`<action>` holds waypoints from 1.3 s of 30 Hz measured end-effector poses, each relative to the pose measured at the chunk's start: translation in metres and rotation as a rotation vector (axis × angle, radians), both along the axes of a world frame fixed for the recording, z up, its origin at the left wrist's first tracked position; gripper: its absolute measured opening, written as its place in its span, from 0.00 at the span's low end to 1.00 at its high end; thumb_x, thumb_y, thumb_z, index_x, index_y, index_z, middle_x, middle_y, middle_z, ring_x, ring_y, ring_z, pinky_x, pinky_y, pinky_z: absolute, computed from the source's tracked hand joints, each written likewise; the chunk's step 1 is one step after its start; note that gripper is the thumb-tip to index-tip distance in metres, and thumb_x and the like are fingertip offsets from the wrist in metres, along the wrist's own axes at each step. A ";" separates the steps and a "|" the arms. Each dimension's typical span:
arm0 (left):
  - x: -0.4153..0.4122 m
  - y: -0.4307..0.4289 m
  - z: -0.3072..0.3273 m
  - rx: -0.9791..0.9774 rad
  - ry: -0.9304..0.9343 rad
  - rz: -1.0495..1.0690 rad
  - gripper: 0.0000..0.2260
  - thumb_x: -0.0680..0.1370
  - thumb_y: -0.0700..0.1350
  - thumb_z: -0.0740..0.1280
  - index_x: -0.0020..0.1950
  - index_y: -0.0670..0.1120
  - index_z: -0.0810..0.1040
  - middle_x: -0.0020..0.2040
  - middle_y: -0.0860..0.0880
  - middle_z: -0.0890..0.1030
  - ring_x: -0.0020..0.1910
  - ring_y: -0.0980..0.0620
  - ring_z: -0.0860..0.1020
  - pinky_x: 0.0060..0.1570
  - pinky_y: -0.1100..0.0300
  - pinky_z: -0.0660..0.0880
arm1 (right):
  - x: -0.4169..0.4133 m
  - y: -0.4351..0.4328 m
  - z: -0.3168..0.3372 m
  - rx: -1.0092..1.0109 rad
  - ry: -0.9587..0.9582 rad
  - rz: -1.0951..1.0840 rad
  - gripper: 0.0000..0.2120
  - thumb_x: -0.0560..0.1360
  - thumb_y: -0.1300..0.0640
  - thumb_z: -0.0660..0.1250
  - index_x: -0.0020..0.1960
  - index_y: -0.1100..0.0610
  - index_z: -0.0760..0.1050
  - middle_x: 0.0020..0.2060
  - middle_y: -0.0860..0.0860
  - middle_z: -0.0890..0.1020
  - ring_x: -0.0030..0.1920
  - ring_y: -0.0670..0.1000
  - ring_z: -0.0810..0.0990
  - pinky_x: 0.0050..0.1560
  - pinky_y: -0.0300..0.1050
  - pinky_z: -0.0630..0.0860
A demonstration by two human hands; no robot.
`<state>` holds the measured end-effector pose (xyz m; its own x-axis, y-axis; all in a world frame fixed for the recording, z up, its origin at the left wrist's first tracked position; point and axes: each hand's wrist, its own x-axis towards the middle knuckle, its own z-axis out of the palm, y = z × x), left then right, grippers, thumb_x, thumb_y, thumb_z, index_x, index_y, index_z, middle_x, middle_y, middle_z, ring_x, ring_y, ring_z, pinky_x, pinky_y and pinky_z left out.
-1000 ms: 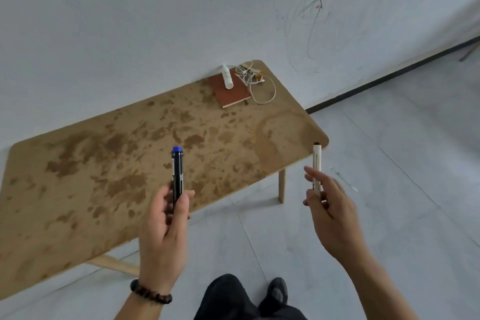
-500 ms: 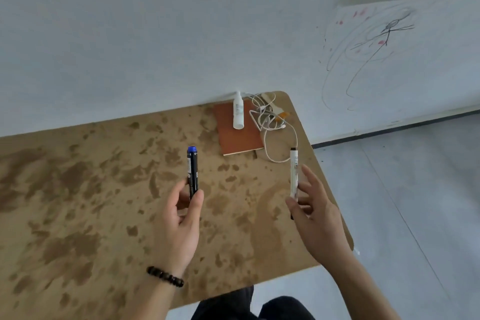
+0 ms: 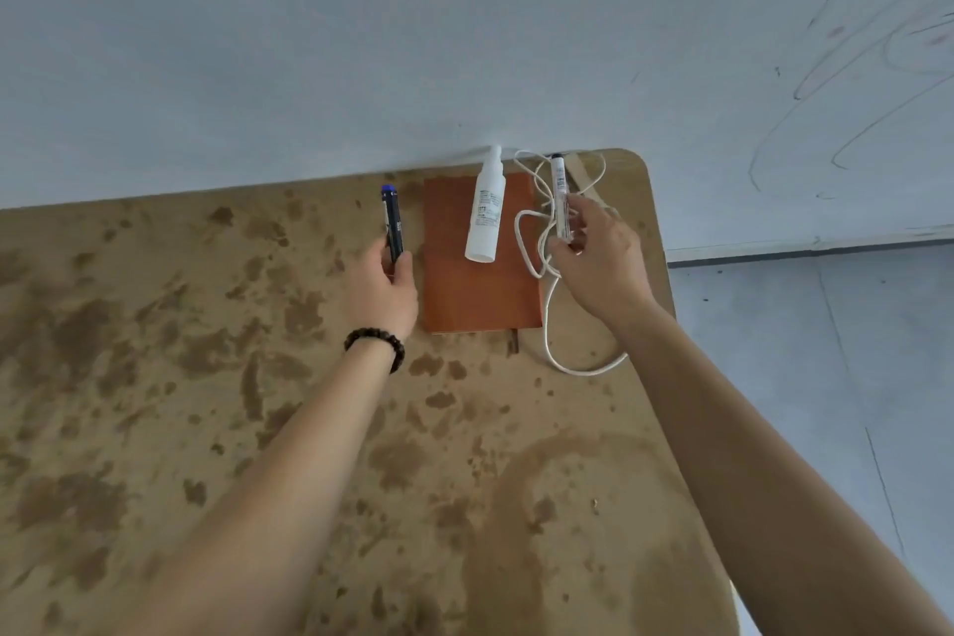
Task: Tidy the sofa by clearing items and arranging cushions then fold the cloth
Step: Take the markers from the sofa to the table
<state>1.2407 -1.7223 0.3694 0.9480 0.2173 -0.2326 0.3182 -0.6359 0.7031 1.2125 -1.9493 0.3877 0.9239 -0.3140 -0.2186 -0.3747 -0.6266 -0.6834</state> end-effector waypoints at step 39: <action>-0.583 0.026 0.205 0.071 -0.306 1.157 0.17 0.79 0.41 0.65 0.67 0.50 0.71 0.56 0.51 0.79 0.53 0.67 0.76 0.47 0.79 0.70 | -0.344 0.070 0.145 0.359 -0.010 0.800 0.19 0.72 0.35 0.65 0.61 0.34 0.67 0.56 0.33 0.75 0.56 0.39 0.76 0.53 0.47 0.74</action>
<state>0.6573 -1.6961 0.5746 0.1964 0.9804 0.0157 0.5528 -0.1239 0.8241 0.8685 -1.8794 0.5326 0.8401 0.5148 -0.1711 0.0918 -0.4457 -0.8905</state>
